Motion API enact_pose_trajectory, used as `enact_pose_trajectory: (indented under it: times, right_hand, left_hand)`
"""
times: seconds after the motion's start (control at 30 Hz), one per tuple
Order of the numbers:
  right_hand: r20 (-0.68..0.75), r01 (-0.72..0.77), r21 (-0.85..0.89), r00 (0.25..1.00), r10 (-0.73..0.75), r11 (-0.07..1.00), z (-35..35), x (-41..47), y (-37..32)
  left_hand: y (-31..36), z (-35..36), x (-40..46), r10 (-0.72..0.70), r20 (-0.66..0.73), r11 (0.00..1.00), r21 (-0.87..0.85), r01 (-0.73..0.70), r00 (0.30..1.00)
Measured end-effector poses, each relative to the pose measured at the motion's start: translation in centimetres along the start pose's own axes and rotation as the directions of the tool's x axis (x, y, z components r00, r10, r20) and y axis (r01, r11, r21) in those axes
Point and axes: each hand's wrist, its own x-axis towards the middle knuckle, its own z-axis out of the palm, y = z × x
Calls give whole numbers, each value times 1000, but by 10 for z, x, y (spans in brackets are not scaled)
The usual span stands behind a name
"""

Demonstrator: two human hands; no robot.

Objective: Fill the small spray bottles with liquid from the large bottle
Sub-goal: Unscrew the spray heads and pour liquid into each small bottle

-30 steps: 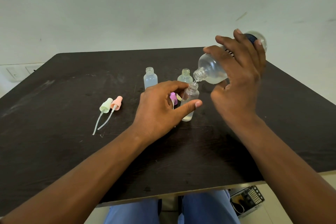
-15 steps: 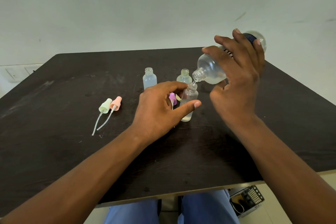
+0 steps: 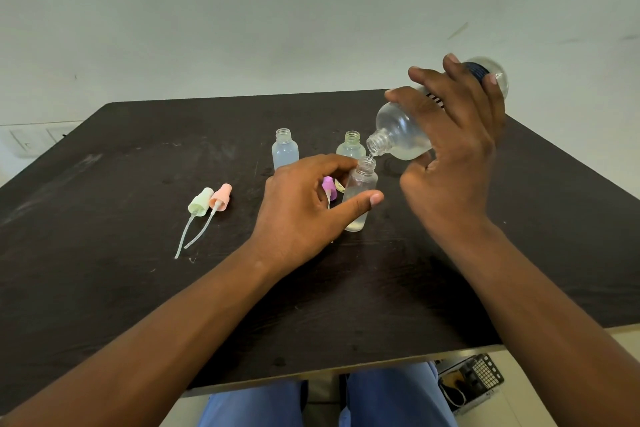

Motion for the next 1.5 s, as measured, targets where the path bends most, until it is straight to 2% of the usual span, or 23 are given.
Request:
enact_pose_trajectory:
  times: [1.5]
  right_hand:
    - [4, -3, -11, 1000, 3, 1000, 0, 0, 0]
  left_hand:
    - [3, -1, 0, 15, 3, 1000, 8, -15, 1000]
